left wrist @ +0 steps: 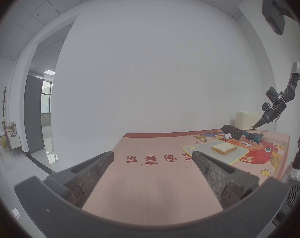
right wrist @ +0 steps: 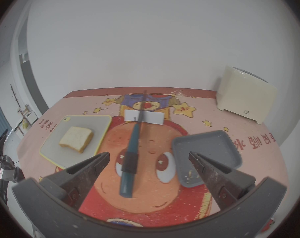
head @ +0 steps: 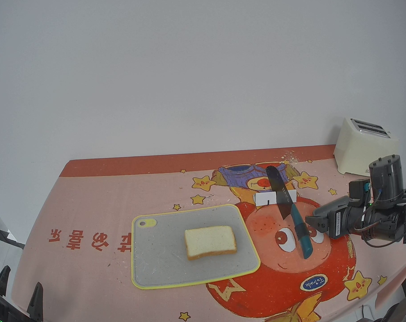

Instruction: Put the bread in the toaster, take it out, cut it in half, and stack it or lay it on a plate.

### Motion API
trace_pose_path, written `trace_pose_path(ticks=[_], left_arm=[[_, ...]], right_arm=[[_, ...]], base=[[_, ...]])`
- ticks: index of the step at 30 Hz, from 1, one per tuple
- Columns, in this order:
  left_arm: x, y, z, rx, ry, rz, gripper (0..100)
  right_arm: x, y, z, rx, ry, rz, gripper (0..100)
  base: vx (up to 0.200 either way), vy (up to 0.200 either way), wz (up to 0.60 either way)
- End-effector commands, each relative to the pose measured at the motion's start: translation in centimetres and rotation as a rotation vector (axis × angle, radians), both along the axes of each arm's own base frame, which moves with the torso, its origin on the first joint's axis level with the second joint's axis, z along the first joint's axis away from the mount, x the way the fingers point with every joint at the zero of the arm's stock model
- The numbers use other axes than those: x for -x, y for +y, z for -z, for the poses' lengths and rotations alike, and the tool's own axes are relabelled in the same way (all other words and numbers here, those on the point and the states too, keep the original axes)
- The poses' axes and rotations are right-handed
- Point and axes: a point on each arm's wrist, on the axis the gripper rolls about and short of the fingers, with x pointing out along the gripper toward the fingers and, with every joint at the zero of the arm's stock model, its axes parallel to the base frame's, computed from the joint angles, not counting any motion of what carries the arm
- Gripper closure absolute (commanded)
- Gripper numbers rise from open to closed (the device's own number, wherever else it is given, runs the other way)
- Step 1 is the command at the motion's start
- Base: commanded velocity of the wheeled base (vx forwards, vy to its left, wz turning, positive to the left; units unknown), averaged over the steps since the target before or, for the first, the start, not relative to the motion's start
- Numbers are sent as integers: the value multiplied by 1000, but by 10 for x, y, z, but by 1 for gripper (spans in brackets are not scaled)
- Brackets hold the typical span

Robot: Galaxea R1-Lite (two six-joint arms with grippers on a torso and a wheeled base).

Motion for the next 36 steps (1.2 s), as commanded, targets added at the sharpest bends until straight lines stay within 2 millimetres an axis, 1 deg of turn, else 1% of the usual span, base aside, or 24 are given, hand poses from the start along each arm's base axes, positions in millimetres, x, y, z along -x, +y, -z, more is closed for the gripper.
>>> trace_pose_path(ticks=[1, 8, 10, 14, 19, 24, 30, 36], left_arm=[[-1, 0, 5, 1, 18, -1, 0], [-1, 0, 5, 1, 18, -1, 0], [-1, 0, 5, 1, 18, -1, 0], [-1, 0, 5, 1, 18, -1, 0], [-1, 0, 5, 3, 18, -1, 0], [-1, 0, 5, 3, 18, -1, 0], [-1, 0, 5, 3, 18, -1, 0], [-1, 0, 5, 3, 18, -1, 0]], right_arm=[[-9, 11, 12, 11, 24, -27, 0], [-11, 23, 17, 16, 32, -65, 0], [-13, 26, 22, 25, 51, -72, 0], [-19, 30, 34, 48, 90, -72, 0], [-32, 35, 43, 43, 80, -64, 0], [-36, 38, 48, 43, 80, -64, 0], [-41, 42, 50, 42, 78, -68, 0], [-42, 43, 49, 42, 76, -69, 0]], base=[[0, 0, 0], [0, 0, 0], [0, 0, 0], [0, 0, 0], [0, 0, 0], [0, 0, 0], [0, 0, 0], [0, 0, 0]])
